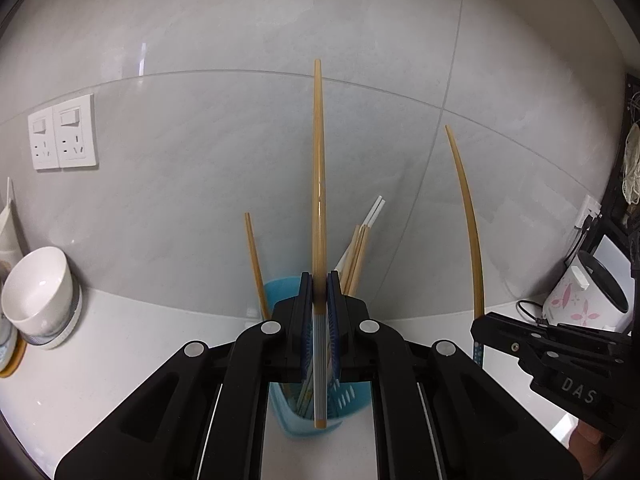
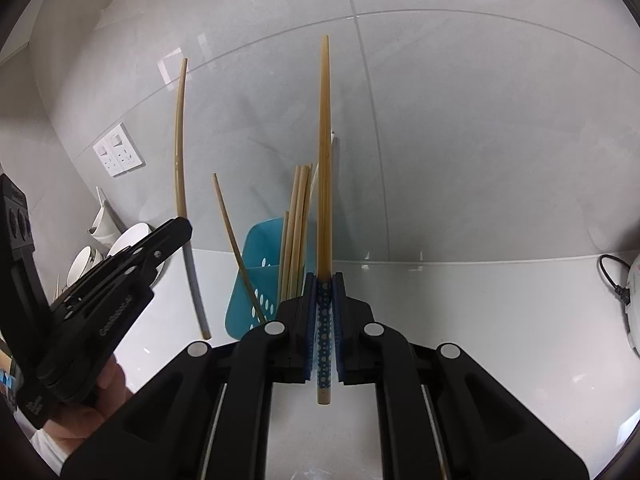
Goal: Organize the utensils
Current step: 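Lift both held chopsticks and carry them over the blue utensil holder, then drop the left tool's chopstick into the holder while the right tool holds its chopstick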
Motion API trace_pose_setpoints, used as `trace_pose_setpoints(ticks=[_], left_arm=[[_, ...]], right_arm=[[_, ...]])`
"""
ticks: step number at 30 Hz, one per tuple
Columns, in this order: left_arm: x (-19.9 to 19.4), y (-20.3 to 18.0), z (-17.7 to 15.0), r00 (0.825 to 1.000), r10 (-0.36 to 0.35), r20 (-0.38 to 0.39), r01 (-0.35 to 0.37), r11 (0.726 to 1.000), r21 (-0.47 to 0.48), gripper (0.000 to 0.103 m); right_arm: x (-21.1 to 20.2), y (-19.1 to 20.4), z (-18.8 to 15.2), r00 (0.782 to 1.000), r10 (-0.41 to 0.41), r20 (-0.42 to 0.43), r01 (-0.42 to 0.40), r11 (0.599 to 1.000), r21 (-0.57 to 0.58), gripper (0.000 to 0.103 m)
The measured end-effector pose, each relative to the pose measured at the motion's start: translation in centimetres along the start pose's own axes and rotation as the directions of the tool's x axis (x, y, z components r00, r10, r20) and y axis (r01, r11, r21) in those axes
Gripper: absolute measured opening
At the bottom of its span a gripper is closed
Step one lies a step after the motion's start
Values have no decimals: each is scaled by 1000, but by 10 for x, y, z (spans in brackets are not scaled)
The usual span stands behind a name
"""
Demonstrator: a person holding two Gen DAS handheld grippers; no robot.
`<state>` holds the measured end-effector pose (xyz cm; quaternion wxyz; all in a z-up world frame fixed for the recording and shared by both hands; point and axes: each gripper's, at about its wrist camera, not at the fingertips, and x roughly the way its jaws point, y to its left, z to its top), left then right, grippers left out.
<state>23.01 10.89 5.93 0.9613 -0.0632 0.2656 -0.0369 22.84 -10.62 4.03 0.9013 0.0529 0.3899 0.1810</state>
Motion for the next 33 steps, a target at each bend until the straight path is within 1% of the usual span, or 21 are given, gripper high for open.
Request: trace_pose_setpoints(ticks=[6,15,20,25,28,33], left_arm=[[20,-4,-6,1000,-15,25,14,999,35,7],[52,-6,-17,1000,-3,-7,3,998,64,7],[65,-10,-23,1000,-10,-12,11,995,95,7],[80,-12,-31,999,-8,-52,13,995,101,7],[88,-14,-33,996,-20,-84,29,994,104,7],[91,-17,-35,993,-25,-117,40,991,125,8]], right_arm=[[16,-6,-2,1000,-9,-22,9,1000,15,7],[31,-13,-4,999,-12,-43,13,999,31,7],[37,-13,-5,999,-17,-48,18,999,31,7],[38,-8,-4,999,-17,-45,18,1000,20,7],[36,-8,-5,999,-15,-43,16,1000,16,7],[34,-6,-5,999,-12,-39,12,1000,9,7]])
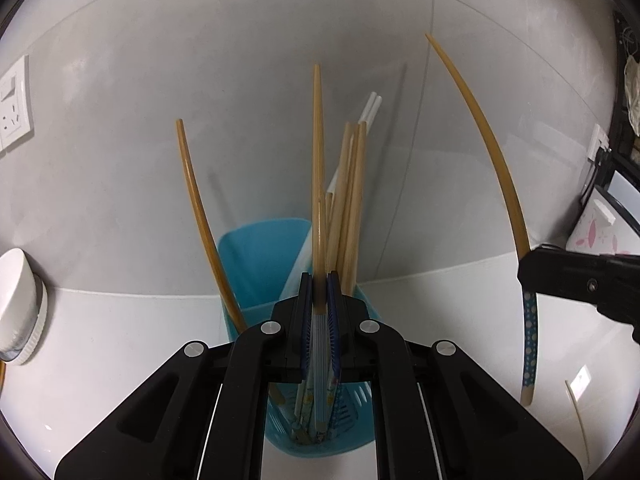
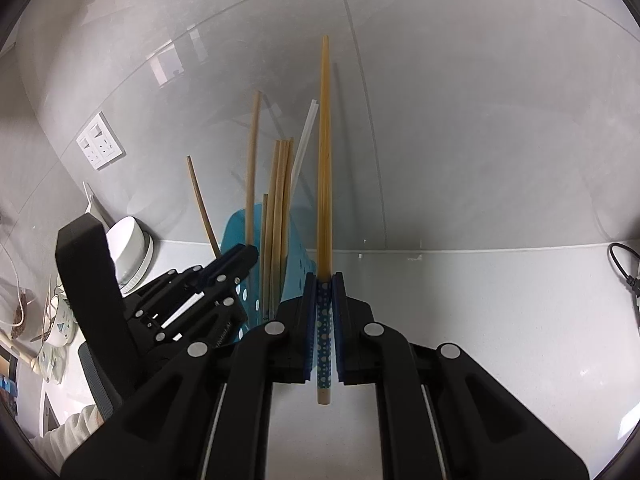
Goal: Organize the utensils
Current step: 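Drop the left tool's chopstick into the holder while the right tool holds its chopstick, then lower the blue-patterned chopstick into the holder and open the right tool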
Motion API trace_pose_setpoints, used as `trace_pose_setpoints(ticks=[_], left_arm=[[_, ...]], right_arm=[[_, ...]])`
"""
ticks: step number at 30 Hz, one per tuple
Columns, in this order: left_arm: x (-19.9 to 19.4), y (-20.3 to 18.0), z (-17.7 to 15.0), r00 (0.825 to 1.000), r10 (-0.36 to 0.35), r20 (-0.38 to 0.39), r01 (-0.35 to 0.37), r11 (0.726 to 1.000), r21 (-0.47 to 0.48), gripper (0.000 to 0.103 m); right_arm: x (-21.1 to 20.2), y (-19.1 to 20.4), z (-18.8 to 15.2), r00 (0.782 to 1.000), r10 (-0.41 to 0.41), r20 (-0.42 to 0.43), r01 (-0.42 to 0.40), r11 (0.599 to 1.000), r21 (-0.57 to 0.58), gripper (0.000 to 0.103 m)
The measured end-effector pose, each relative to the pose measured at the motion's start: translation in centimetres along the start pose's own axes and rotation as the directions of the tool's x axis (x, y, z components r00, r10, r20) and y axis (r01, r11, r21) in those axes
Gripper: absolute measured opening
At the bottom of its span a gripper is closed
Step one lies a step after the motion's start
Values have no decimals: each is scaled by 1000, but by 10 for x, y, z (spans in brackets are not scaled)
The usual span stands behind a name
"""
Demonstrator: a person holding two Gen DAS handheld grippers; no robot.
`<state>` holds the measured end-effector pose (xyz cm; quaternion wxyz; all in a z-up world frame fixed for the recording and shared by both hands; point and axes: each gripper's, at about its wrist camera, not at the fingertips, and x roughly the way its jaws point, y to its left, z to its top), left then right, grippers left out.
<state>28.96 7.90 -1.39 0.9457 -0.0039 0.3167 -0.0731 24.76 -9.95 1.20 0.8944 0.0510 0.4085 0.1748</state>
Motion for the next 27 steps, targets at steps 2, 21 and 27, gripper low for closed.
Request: trace_pose_setpoints(ticks=[2,21,27], left_arm=[[-3,-2,1,1000,7,0,-7,1000,10,8],[-67,25,-10,987,100,-124,-110,992,-68,92],[-82,48,-23,981,142,-135,-156,983,-97,97]], right_arm=[[-1,0,0,1000,4,2,-4,1000,-3,7],[-2,30,16,993,81,81,-76,996,-54,7],[11,49,23,987,119,105,-110,991,-81,7]])
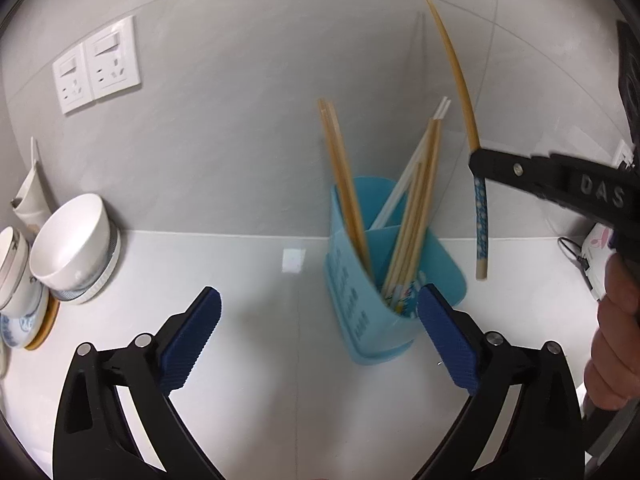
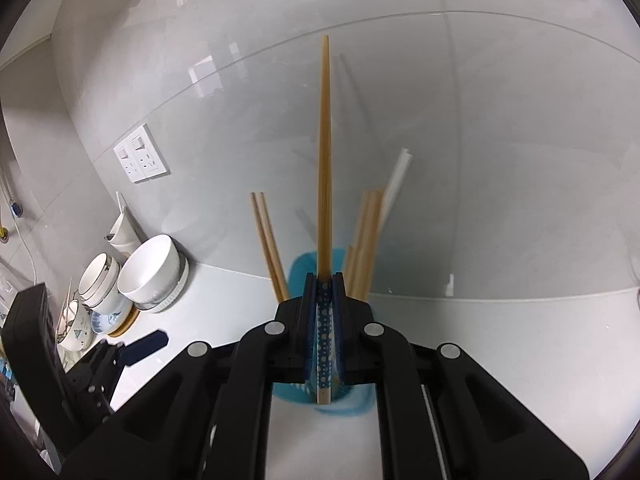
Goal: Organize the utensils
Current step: 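Lower the blue-patterned chopstick into the holder and open the right tool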
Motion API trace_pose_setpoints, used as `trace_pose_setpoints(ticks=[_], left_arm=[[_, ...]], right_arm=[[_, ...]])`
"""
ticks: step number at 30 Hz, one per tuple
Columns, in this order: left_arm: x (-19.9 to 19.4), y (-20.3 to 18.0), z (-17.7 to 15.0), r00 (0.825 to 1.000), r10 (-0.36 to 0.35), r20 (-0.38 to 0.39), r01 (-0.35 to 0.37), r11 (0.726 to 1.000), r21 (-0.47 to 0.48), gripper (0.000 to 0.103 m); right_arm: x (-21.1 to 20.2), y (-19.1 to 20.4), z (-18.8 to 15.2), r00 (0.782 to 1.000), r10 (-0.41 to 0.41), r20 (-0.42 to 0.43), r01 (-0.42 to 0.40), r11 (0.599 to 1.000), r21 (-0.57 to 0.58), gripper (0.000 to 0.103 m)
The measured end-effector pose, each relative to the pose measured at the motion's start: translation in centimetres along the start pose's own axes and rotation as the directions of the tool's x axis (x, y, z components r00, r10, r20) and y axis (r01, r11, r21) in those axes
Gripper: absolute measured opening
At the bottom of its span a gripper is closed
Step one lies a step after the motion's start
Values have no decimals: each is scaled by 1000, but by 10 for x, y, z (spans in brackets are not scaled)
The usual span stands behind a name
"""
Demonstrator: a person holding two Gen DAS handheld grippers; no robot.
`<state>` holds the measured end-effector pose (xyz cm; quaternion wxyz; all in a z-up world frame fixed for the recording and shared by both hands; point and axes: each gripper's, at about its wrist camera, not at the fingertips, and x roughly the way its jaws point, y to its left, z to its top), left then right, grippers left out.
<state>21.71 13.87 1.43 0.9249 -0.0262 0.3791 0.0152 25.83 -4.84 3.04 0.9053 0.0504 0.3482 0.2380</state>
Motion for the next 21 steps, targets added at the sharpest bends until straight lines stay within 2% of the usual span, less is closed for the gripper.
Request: trace_pose_setpoints(ticks=[7,21], left_arm=[[4,16,-2,999,20,-36,-21,999,-35,97],[19,32,-4,996,39,-79,-45,996,-71,97]], right_arm=[[26,5,-5,1000,2,-8,-2,1000,11,7],[46,7,-22,999,-3,-31,4,1000,15,7]])
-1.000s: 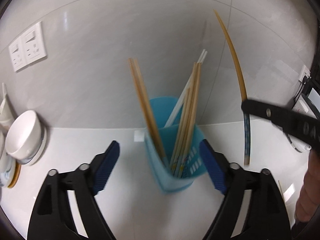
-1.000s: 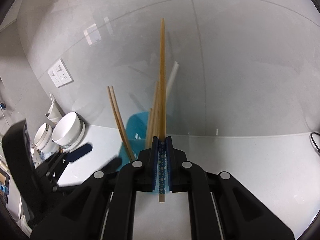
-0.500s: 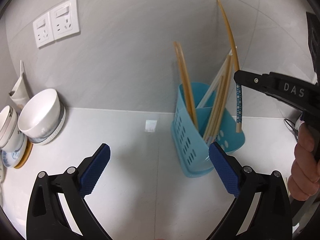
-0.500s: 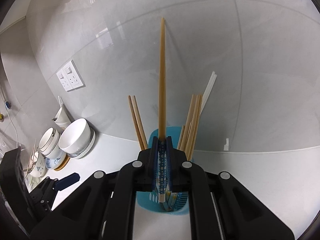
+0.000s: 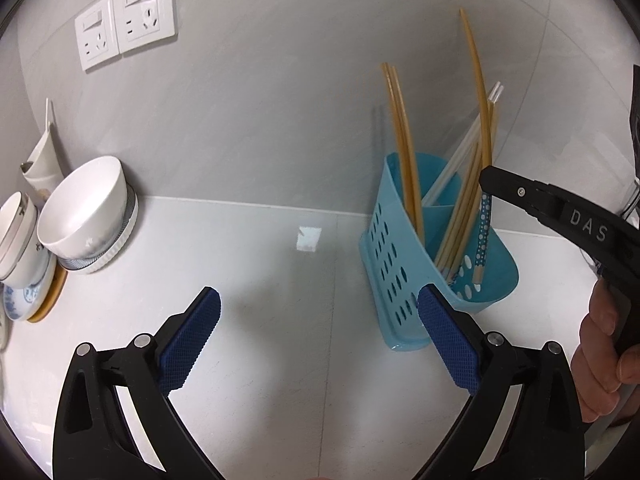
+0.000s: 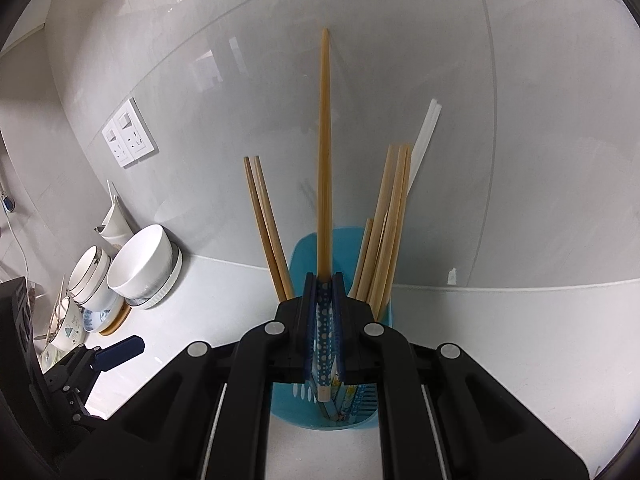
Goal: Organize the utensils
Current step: 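Lower the blue-patterned chopstick into the holder and open the right tool, then move both open tools back down to the remaining chopsticks on the counter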
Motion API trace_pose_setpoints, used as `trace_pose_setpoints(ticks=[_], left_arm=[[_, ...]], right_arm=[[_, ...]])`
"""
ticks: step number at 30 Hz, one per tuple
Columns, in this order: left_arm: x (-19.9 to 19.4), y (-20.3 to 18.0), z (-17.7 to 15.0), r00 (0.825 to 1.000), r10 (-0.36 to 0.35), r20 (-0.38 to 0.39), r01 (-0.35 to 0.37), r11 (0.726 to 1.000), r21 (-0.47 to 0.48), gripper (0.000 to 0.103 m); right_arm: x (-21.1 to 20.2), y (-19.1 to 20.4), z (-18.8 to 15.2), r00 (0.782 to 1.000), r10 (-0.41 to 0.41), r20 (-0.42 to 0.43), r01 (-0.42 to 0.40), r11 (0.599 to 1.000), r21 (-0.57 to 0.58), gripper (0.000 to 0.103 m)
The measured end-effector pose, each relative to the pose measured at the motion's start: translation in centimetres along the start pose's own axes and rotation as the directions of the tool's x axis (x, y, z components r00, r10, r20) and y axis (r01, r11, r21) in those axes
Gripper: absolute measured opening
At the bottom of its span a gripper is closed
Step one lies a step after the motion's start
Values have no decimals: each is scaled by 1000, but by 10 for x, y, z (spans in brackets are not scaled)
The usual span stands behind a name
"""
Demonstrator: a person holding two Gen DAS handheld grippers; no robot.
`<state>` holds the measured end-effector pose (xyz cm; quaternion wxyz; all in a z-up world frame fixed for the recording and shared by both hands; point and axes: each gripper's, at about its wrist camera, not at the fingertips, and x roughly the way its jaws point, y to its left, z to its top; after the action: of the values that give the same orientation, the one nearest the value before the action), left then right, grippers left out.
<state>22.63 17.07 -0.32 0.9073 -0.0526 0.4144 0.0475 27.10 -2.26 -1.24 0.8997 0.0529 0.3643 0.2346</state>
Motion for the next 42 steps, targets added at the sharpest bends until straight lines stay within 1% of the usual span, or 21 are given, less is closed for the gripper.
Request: trace_pose_setpoints(ticks=[8,11,12,13,14,15,16,18,19,20,21,24,29,31,35,42], left_arm=[[5,7,0,1000,13,-15,-13,999,-29,97],[6,7,0,1000,16,-15,-16,1000,-26,97],[6,7,0,1000,15,-15,-15,1000,-27,97],[6,7,1,1000,16,-15,-17,999,-29,97],[5,7,1,1000,17,-14,-17,999,-31,97],[4,7,1,1000,17,-12,-18,999,-32,97],[2,7,1,1000,18,-10,-18,999,-32,97],[-1,7,0,1000,20,-4,-20,999,-32,97],[-3,7,0,1000,21,1,-21,999,-32,97],[-5,6,-1,1000,21,4,-21,999,-32,97],[-7,6,-1,1000,20,8,-19,999,-33,97],[-16,2,-3,1000,14,16,-14,999,-30,97],[-33,-10,-10,1000,17,25,-16,1000,-24,97],[-38,-17,-14,1000,12,18,-12,1000,-21,97],[-46,-33,-25,1000,-14,0,14,1000,-8,97],[-53,-68,-47,996,-78,-46,79,997,26,97]], right_arm=[[10,4,-8,1000,-8,-19,8,1000,-12,8],[10,6,-7,1000,-15,-25,14,1000,-20,12],[10,7,-7,1000,-13,-27,12,1000,-23,19],[7,7,-6,999,-21,-26,20,999,-27,24],[5,8,-6,999,-30,-20,29,999,-30,33],[1,8,-5,999,-34,-12,34,999,-32,39],[-3,8,-5,999,-41,-6,41,998,-39,42],[-11,9,-5,998,-61,3,61,997,-47,59],[-17,8,-5,998,-66,11,67,996,-51,62],[-22,7,-5,997,-75,15,76,996,-54,69],[-26,7,-6,996,-85,19,86,995,-56,74],[-44,0,-10,994,-107,23,108,993,-44,84],[-77,-16,-21,989,-145,23,145,989,-24,92],[-88,-24,-26,986,-166,21,167,986,-17,92],[-111,-44,-42,972,-234,27,234,972,2,93],[-146,-85,-77,945,-326,-9,326,945,39,94]])
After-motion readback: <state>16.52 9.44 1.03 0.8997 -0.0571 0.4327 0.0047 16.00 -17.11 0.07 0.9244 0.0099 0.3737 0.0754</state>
